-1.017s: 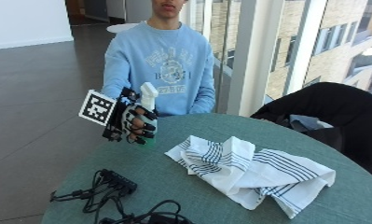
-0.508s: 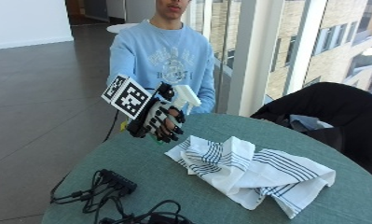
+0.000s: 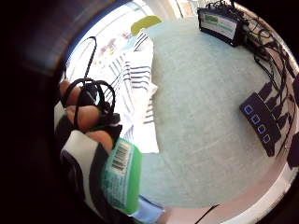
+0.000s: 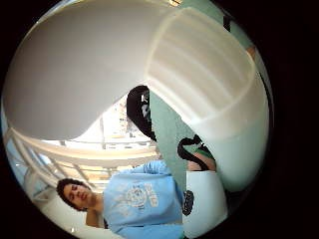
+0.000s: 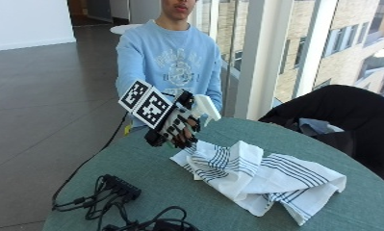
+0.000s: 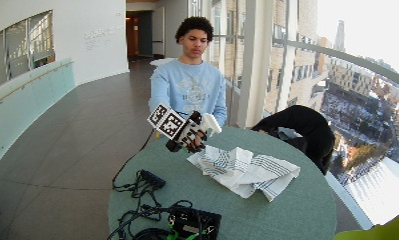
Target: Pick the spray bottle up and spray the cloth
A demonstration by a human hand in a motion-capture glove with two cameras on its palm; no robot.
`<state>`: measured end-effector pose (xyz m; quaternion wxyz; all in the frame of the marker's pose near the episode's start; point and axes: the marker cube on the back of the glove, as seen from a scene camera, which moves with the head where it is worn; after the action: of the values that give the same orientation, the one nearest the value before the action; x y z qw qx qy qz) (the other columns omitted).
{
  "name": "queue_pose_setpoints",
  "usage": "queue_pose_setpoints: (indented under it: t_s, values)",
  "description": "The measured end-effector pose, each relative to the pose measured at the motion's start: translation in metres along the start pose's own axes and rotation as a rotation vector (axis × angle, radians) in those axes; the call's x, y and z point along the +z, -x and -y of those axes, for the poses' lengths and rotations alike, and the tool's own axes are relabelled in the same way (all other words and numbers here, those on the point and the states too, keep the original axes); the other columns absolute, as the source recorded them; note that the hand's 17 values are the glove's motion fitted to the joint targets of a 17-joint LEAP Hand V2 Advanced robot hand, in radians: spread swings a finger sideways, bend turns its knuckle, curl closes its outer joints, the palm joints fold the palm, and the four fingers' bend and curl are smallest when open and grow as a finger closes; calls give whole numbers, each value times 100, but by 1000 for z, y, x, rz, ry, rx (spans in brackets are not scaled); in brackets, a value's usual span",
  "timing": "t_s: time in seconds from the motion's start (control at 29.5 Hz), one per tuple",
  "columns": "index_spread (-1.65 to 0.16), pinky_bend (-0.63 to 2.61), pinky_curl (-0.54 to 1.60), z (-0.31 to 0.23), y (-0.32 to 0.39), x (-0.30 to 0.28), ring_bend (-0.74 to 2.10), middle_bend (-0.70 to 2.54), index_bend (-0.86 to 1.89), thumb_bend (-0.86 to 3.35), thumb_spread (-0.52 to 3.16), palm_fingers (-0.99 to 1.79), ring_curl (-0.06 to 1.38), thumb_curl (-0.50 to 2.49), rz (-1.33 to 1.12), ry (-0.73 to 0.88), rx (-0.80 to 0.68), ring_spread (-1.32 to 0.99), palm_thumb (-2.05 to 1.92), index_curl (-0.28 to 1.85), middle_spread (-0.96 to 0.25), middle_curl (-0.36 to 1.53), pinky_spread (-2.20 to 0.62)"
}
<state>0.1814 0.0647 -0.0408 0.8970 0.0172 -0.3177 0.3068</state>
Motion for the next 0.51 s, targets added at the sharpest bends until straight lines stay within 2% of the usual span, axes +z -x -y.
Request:
queue_pose_setpoints:
  t_s: [0.51]
  values:
    - [-24,30,38,5,6,11,63,27,15,-4,50,120,40,67,-6,29,-5,-4,96,40,-6,44,7]
